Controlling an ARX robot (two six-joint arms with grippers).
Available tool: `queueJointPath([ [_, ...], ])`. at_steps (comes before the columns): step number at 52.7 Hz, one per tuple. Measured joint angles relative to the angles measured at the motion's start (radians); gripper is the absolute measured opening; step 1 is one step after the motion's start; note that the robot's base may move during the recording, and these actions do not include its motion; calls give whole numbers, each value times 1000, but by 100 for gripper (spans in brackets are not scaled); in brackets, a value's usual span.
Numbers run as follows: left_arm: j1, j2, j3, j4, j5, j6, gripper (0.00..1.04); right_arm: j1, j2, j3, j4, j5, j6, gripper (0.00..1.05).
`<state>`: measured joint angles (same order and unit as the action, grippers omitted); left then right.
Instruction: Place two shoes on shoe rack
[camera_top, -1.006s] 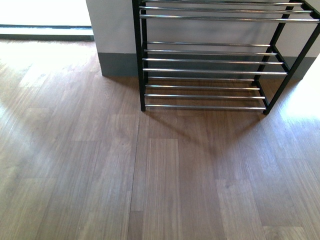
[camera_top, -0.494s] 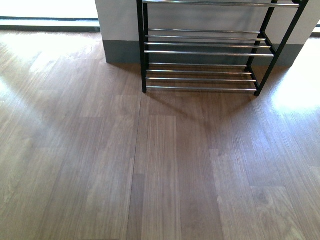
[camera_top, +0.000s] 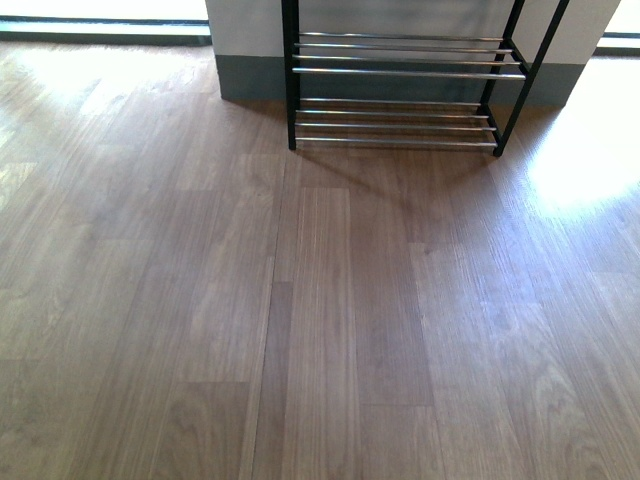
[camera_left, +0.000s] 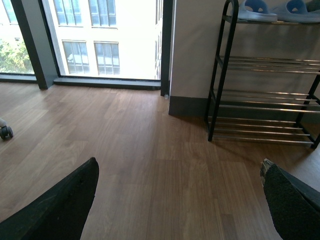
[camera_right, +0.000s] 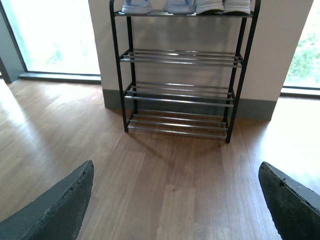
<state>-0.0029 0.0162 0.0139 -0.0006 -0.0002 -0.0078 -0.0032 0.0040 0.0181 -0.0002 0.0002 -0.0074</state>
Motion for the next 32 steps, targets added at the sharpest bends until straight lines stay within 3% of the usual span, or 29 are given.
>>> queueJointPath([
  [32, 0, 0, 0, 0, 0, 0, 95, 0, 0, 0, 0, 0, 0, 96],
])
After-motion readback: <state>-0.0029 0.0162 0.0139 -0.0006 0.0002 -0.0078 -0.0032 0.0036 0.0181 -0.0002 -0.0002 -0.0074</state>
